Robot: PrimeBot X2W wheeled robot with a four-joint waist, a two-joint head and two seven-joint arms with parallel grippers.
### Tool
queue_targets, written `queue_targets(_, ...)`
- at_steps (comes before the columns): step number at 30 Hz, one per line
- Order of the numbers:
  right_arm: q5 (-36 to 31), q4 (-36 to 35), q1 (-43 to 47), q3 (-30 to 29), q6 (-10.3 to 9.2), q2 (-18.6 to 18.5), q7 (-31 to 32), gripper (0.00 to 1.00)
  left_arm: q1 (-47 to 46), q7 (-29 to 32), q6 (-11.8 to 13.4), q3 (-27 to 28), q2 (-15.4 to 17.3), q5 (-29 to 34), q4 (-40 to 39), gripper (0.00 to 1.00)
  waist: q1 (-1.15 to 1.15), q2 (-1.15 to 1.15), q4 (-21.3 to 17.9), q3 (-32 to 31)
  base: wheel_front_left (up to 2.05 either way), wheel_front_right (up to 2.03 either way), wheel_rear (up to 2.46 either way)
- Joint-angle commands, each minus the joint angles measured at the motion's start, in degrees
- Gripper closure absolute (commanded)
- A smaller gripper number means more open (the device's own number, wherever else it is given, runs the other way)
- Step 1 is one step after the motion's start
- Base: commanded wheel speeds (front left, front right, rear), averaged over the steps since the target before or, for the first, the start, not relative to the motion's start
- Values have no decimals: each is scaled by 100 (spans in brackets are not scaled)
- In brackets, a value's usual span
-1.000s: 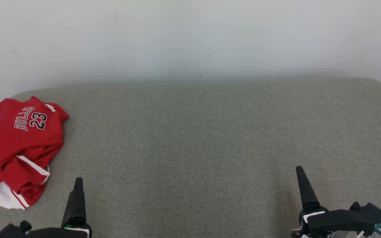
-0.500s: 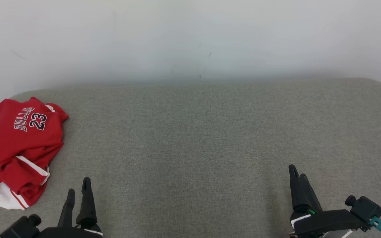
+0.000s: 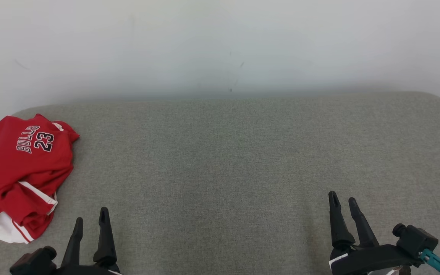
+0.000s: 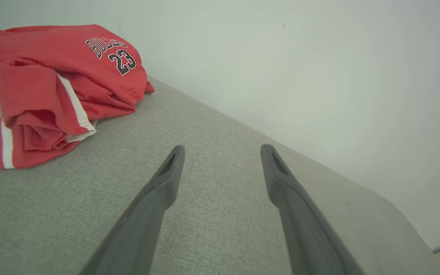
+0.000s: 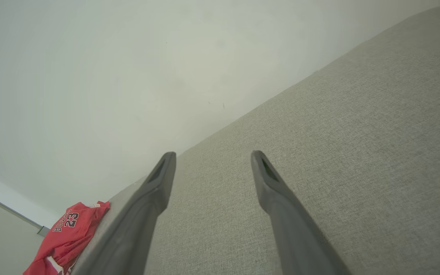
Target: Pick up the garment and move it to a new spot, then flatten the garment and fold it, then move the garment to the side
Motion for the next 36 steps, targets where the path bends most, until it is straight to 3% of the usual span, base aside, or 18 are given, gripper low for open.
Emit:
queue_targets(1,-211,-81,-9,23,-6,0,-63,0,-9,-60,19,-21,59,183,-79,0,0,0,-4,-1,0,0,0)
queue_targets(19,-1433,-46,39,-32,-8,7,-334,0,89,-333,180,-123,173,1217,-126,0,0,0,-46,-1,0,0,0)
queue_targets(36,-2224,-180,113,-105,-10,9,-553,0,150,-552,166,-130,244,1997,-135,0,0,0,-73,8,0,0,0)
